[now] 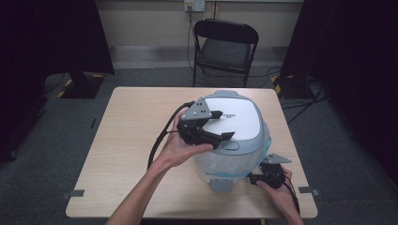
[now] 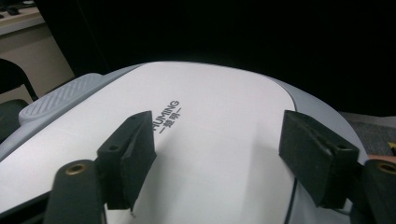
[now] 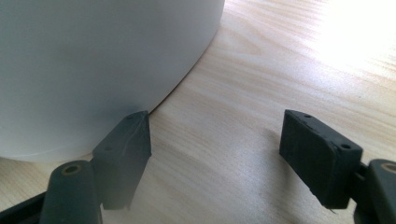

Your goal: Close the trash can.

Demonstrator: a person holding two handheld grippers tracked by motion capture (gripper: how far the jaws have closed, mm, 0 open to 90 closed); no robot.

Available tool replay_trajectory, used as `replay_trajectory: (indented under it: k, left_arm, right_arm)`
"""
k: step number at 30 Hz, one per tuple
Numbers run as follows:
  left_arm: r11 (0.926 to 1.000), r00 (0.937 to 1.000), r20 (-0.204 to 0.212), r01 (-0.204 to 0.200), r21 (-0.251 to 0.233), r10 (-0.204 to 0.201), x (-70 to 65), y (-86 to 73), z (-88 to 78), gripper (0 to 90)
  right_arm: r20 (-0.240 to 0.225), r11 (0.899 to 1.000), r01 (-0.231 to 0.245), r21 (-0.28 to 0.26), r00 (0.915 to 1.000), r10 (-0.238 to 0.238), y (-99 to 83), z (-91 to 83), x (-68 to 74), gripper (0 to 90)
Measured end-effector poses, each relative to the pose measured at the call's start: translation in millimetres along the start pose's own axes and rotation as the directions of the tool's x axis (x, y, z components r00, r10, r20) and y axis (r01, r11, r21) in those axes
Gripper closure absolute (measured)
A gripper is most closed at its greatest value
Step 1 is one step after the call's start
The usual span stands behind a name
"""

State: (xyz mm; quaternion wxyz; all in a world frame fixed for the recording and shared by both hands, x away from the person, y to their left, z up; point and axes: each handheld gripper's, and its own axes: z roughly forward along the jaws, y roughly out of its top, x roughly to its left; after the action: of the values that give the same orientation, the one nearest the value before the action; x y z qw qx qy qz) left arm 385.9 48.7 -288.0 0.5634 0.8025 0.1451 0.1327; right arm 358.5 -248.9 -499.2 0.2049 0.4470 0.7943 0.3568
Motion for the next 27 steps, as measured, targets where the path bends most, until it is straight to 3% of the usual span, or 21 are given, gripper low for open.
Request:
replay_trajectory:
  k: [8, 15, 18, 27]
  left_arm:
    - [0.9996, 0.9995, -0.020, 0.026, -0.006, -0.026, 6.3, -1.1, -1.1, 18.7]
    - [0.9989, 0.9989, -0.006, 0.046, -0.008, -0.046, 9.8, -0.6, -2.3, 17.2]
    - [0.9996, 0.9991, -0.031, 0.028, -0.006, -0.028, 8.7, 0.0, -4.8, 18.7]
    - [0.9973, 0.9943, -0.083, 0.065, -0.034, -0.068, 20.4, 0.3, -22.6, 18.0]
  right_arm:
    - [0.000, 1.000, 0.000, 0.000, 1.0000, 0.000, 0.0, 0.0, 0.0, 23.9]
    - [0.000, 1.000, 0.001, 0.000, 1.0000, -0.001, 0.0, 0.0, -0.1, 23.9]
    - [0.000, 1.000, 0.001, 0.000, 1.0000, -0.001, 0.0, 0.0, -0.1, 23.9]
    - [0.000, 1.000, 0.000, 0.000, 1.0000, 0.000, 0.0, 0.0, 0.0, 23.9]
